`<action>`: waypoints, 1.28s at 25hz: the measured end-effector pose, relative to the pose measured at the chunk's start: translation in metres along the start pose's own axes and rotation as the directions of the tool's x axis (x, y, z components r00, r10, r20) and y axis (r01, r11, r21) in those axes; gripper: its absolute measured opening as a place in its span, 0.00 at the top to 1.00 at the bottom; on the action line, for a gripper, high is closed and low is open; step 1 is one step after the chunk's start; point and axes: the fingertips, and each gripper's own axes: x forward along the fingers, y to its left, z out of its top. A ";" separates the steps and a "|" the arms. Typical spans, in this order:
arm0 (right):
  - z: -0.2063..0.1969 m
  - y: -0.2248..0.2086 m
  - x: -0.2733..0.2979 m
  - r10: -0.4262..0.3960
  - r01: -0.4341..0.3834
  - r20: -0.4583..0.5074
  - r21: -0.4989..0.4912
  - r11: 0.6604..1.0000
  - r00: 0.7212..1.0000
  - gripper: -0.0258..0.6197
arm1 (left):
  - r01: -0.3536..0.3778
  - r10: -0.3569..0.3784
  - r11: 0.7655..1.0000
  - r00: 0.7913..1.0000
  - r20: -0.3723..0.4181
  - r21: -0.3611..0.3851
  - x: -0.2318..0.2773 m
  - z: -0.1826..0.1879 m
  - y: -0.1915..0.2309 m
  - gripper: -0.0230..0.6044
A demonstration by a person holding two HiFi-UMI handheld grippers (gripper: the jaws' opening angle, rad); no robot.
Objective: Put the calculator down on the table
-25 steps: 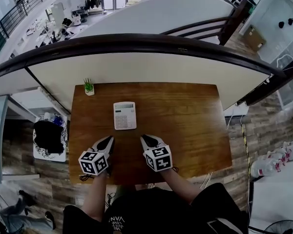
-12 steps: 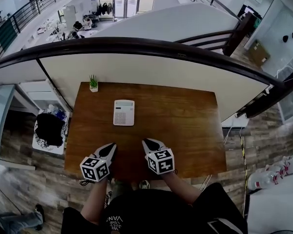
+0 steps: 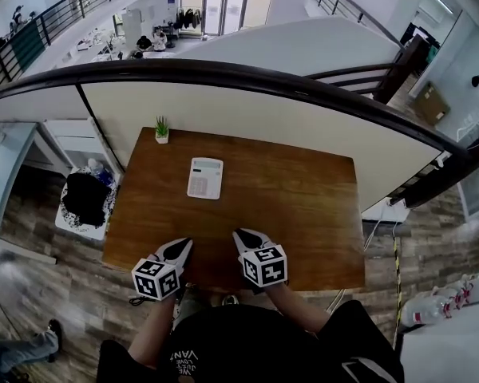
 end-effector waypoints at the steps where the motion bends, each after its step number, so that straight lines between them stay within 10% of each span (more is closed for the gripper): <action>1: -0.001 0.001 -0.002 0.003 -0.003 -0.002 -0.001 1.000 1.000 0.91 | -0.004 0.004 1.000 1.000 0.002 -0.001 -0.002 -0.002 -0.002 0.95; 32: -0.027 -0.003 -0.025 0.043 -0.044 -0.042 -0.025 0.999 0.998 0.93 | -0.034 0.035 0.999 0.999 0.032 -0.031 -0.009 -0.026 -0.033 0.94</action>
